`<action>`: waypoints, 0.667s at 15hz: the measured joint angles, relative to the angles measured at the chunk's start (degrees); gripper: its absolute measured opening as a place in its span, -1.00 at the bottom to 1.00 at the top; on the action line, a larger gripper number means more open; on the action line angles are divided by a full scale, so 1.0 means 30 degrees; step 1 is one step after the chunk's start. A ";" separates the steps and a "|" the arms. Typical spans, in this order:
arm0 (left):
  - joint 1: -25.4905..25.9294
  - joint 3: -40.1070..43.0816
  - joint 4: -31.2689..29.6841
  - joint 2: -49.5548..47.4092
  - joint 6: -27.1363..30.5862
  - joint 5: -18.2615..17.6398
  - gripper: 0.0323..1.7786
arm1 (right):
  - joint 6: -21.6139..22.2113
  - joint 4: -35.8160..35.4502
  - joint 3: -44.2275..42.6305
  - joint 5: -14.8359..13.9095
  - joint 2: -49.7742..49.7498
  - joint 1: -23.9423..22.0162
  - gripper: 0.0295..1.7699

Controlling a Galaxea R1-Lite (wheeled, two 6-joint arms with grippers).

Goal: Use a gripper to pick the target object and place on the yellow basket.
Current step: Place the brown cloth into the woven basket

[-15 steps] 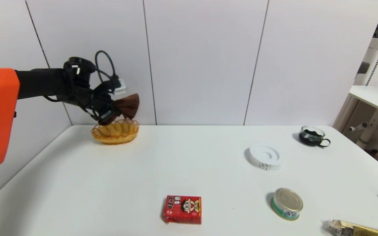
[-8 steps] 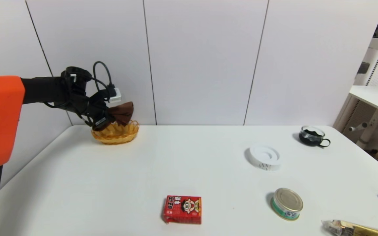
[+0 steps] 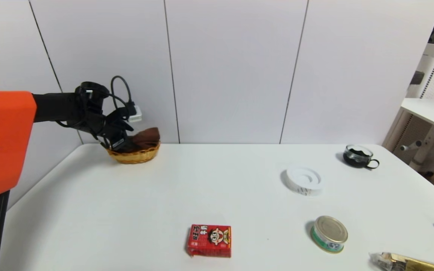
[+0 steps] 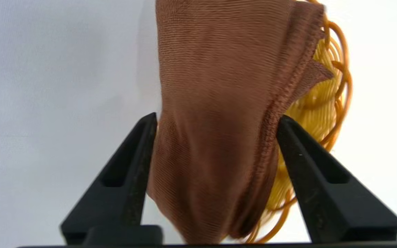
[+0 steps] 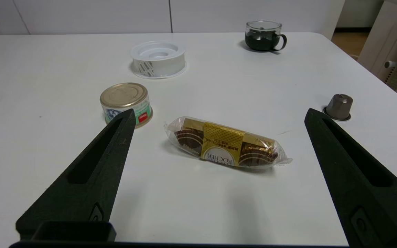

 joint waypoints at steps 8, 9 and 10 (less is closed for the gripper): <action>-0.0248 0.0260 0.3470 -0.2450 -0.0289 0.0024 0.72 | -0.0008 -0.0008 0.0000 0.0000 0.0000 0.0000 0.91; -0.0260 0.0443 0.4860 -0.3446 -0.0492 0.0028 0.75 | -0.0008 0.0000 0.0000 0.0000 0.0000 0.0000 0.91; -0.0276 0.0817 0.6347 -0.4604 -0.0821 0.0028 0.77 | -0.0008 0.0000 0.0000 0.0000 0.0000 0.0000 0.91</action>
